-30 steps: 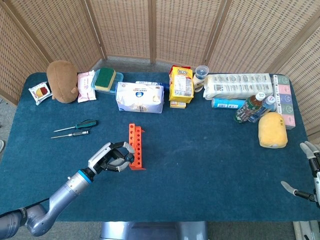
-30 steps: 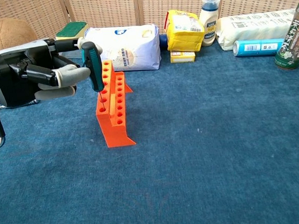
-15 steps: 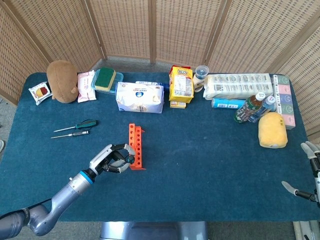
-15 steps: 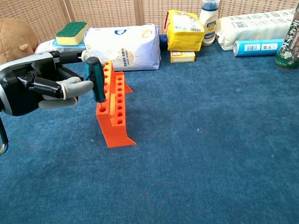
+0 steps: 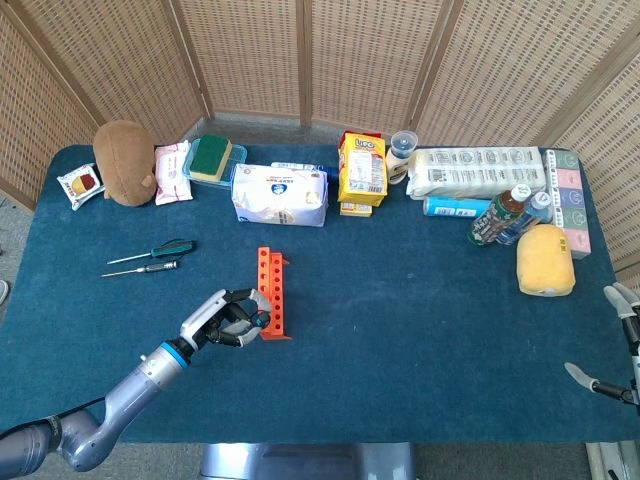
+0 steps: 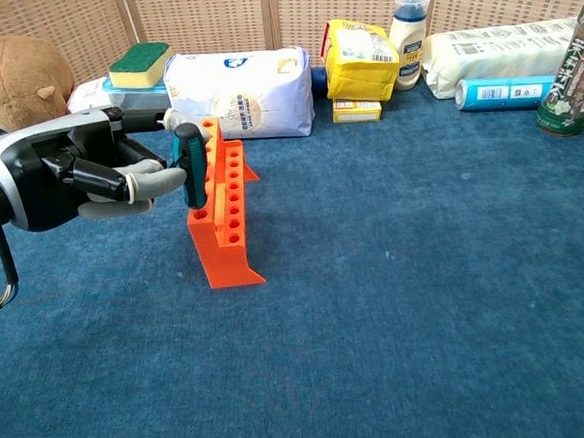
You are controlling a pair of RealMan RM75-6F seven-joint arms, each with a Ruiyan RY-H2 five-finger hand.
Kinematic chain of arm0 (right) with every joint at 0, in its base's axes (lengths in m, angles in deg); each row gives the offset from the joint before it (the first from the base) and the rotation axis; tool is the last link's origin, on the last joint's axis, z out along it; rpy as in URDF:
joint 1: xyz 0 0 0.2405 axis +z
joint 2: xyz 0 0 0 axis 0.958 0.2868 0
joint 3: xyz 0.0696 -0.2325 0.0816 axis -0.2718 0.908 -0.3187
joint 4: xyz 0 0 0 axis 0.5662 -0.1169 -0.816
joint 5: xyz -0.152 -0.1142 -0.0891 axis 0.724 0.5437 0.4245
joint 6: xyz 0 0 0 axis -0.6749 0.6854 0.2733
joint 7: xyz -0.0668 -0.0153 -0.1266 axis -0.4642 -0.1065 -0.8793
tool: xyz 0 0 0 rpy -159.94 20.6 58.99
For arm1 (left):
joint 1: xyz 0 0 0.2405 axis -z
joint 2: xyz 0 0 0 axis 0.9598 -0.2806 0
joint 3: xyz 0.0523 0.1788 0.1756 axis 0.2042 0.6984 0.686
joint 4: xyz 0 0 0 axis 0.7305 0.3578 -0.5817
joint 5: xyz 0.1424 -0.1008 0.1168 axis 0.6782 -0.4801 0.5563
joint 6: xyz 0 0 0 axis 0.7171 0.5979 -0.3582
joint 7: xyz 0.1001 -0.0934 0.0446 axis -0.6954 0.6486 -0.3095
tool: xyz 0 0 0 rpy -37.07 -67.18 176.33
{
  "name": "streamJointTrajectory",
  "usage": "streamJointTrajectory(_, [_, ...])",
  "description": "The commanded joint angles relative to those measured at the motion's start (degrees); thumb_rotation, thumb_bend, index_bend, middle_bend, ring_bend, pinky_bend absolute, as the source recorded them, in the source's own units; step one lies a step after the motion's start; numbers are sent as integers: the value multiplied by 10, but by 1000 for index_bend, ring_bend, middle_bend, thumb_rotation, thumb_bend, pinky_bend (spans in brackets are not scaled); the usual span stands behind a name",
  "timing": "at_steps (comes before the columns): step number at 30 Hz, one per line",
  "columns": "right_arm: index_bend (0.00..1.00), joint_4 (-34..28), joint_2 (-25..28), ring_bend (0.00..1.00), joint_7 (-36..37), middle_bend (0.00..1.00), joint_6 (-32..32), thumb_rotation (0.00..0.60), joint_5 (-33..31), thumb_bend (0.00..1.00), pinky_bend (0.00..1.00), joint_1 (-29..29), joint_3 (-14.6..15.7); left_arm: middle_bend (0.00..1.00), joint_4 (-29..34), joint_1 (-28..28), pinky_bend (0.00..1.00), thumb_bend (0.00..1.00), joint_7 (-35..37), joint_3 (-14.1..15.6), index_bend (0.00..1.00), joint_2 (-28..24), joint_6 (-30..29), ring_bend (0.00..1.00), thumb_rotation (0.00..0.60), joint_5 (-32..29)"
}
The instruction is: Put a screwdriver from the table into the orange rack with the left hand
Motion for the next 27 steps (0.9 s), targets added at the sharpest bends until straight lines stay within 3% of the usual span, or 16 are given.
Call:
streamJointTrajectory(1, [26,1,0,49,1,64,-1,523,0,10,0,-1,0,1000,3,0,1000,449,-9,-1,480,0,1,1000,600,-1])
streamJointTrajectory(10, [26,1,0,49,1,65,-1,523,0,11,0,-1,0,1000,9,-5,1000,450,-30,-3,477,-5,-3,1000,600,-4])
streamJointTrajectory(16, [26,0,0,49,-1,65,-1,519,1,11,0,-1,0,1000,13,-7,1000,449,-38,-6,424,-8,-2,1000,600,-6])
streamJointTrajectory(21, [26,0,-1,49,-2,64,0,521,1,11,0,0,0,1000,15,-8,1000,372,-53,-7,330,-10,-2,1000,600,-9])
streamJointTrajectory(27, [26,0,-1,49,-2,65,-1,521,1,11,0,-1,0,1000,17,-10,1000,312,-60,-9,313,-9,1,1000,600,-13])
